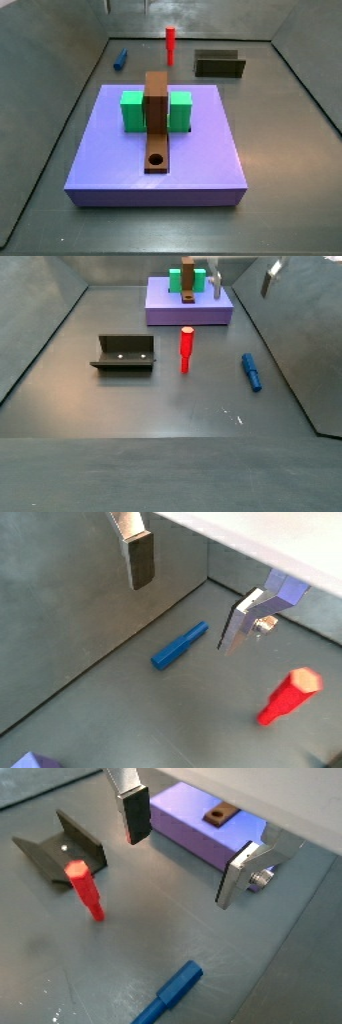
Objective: Pick up the blue object. Move up. Place the blue object on the fixture. Regrasp the blue object. Move to above the board. Insert the blue object.
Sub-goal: Pick up the blue object.
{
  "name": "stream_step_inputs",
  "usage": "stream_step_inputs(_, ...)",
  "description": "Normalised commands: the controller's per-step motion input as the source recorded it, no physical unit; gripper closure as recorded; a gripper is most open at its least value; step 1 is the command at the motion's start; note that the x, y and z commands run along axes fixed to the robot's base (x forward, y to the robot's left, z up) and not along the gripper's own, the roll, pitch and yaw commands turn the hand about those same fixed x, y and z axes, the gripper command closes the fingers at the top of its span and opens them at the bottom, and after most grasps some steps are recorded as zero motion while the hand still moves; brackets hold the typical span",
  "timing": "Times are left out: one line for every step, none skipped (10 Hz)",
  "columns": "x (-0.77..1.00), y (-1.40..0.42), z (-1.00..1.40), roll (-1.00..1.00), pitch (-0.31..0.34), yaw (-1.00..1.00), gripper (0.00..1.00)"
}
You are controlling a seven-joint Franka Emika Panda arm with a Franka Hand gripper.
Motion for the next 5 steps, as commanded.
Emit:
stream_step_inputs(-0.21,0.03,-0.59,0.07,-0.033,0.00,0.00)
stream_step_inputs(-0.16,0.01,-0.58,0.10,-0.039,0.00,0.00)
stream_step_inputs(-0.13,0.03,-0.55,0.14,-0.049,0.00,0.00)
stream_step_inputs(-0.09,0.02,-0.51,0.16,-0.043,0.00,0.00)
stream_step_inputs(-0.01,0.03,-0.47,0.19,-0.044,-0.01,0.00)
